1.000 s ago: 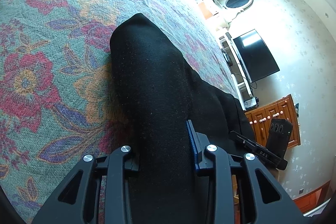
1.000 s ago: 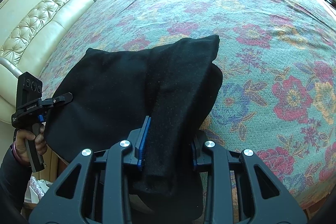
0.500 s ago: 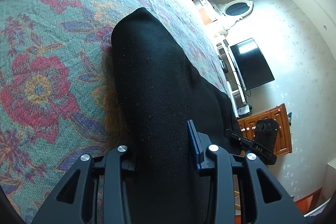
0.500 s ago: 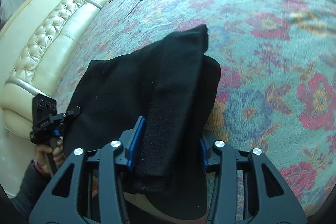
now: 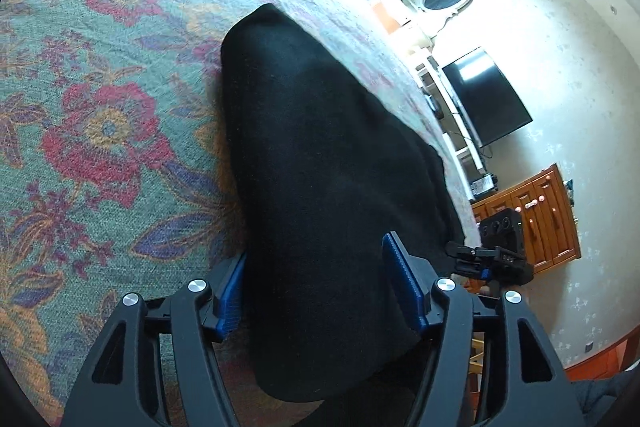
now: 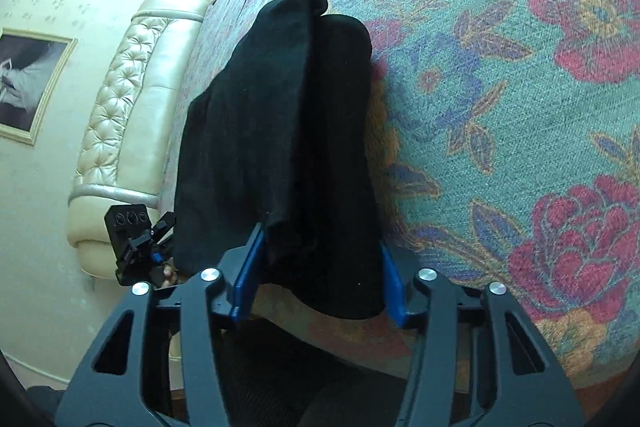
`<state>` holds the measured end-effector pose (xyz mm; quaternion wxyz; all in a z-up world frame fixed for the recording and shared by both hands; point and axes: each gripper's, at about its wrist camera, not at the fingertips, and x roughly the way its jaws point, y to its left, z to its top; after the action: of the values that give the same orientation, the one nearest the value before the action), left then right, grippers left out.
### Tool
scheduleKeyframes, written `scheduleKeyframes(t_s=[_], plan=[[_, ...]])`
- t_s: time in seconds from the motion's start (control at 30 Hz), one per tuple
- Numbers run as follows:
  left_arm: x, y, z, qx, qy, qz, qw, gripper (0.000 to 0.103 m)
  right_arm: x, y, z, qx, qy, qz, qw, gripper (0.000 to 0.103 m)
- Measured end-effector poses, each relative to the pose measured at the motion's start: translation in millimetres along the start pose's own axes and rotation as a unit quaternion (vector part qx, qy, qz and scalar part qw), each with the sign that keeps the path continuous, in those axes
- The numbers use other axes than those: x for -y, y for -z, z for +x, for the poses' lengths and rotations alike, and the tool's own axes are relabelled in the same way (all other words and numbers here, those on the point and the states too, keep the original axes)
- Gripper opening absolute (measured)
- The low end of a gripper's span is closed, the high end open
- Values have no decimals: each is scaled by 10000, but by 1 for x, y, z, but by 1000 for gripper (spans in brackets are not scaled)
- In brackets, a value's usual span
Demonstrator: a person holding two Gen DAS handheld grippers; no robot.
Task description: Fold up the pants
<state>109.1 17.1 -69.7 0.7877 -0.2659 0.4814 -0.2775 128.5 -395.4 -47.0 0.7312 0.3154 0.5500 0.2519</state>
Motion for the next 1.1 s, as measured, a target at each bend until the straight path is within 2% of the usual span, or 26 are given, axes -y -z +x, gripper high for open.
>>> scheduleKeyframes(t_s=[0.07,0.13,0.23,0.3,0.33,0.4,0.5,0.67,0.87,0.93,1.0,1.03,1.07,1.1], plan=[[-2,7,8,-19,-210,179,9996,60,0,3,0,17,18,-85,10000,41],[-2,4,8,75,-118,222,9997,60,4,4,-1,38,-109,-22,9999,43],[-4,-6,-7,255,178,22,9995,60,12,-2,-3,38,-479,165,9987,59],[-7,-18,-19,468,342,-31,9983,68,15,-9,-9,254,-600,220,9976,73],[-9,-24,-22,538,440,-103,9975,79,17,-16,-13,370,-637,246,9970,74],[-15,-39,-22,537,664,-300,9959,80,24,-30,-16,547,-793,390,9946,78],[-22,-62,-9,449,532,-442,9966,80,32,-54,-10,609,-1010,688,9906,78],[-26,-94,21,217,181,-355,9990,80,21,-88,4,562,-868,554,9931,78],[-31,-121,50,53,270,-556,9981,81,18,-112,16,467,-919,609,9928,78],[-29,-126,56,2,246,-521,9983,83,16,-117,18,455,-857,580,9936,68],[-27,-128,61,-15,202,-486,9986,83,14,-119,21,408,-672,558,9953,49],[-26,-128,63,-35,180,-489,9986,83,14,-121,23,397,-638,571,9955,44],[-25,-128,65,-70,140,-460,9988,82,13,-123,26,397,-612,580,9956,35],[-21,-130,67,-106,0,-358,9993,76,15,-123,25,413,-610,597,9955,30]])
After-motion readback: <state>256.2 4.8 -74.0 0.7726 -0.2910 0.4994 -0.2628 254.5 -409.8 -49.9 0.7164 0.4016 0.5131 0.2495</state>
